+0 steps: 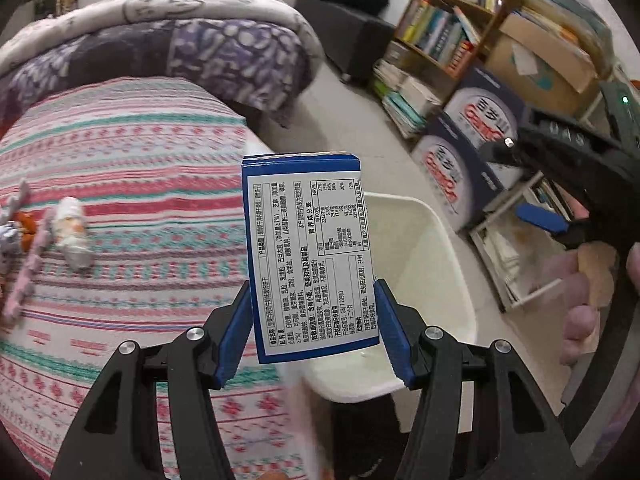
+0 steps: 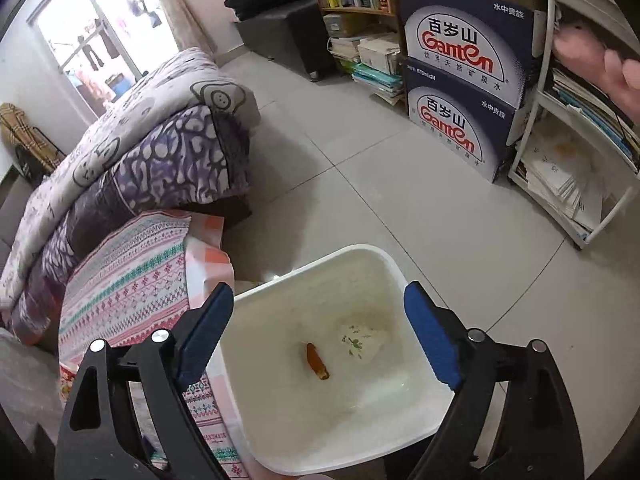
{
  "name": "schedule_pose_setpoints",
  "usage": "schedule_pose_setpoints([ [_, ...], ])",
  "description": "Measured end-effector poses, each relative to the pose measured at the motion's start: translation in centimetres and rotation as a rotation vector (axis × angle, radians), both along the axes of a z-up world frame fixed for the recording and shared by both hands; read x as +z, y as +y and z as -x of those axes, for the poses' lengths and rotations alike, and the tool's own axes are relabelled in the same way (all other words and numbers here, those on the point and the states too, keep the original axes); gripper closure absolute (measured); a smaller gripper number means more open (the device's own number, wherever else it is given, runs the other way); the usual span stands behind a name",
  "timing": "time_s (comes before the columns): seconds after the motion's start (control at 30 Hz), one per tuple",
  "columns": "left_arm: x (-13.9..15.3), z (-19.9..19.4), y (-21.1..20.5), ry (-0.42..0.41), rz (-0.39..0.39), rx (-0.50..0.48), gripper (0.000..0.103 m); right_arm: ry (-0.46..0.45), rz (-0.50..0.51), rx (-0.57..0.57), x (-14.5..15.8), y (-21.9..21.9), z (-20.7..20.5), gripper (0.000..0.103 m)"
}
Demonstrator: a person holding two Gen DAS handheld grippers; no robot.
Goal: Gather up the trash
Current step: 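Carry the paper cup and snack box to the white bin and release both, then grasp the red noodle packet with the left tool while the right tool grasps the white wrapper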
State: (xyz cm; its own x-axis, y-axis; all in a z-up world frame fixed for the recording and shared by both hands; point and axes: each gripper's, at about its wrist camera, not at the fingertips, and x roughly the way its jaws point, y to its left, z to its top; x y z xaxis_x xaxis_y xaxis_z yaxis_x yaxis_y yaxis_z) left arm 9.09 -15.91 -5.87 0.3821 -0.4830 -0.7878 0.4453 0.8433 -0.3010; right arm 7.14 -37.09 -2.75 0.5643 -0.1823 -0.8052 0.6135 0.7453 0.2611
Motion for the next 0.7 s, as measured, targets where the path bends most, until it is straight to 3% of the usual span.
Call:
schedule_pose_setpoints([
  [0.13, -0.1, 0.3, -1.1, 0.054, 0.089, -0.060, 0.043, -0.011, -0.007, -0.010, 0.2, -0.2, 0.2, 0.017],
  [0.17, -0.1, 0.4, -1.2, 0.068, 0.112, -0.071, 0.039, -0.014, -0.010, -0.013, 0.3, -0.2, 0.3, 0.016],
  [0.2, 0.0, 0.5, -1.2, 0.073, 0.128, -0.073, 0.027, -0.016, -0.013, -0.014, 0.4, -0.2, 0.2, 0.016],
  [0.27, 0.2, 0.5, -0.8, 0.072, 0.141, -0.067, 0.021, -0.024, -0.015, -0.018, 0.5, 0.0, 0.2, 0.015],
  [0.43, 1.3, -0.1, 2.4, 0.023, 0.071, 0.008, 0.021, -0.027, -0.034, 0.003, 0.5, 1.6, -0.7, 0.013],
  [0.7, 2.3, -1.8, 9.6, -0.040, -0.103, 0.168, 0.020, 0.008, -0.002, 0.149, 0.3, 7.8, -3.4, 0.010],
])
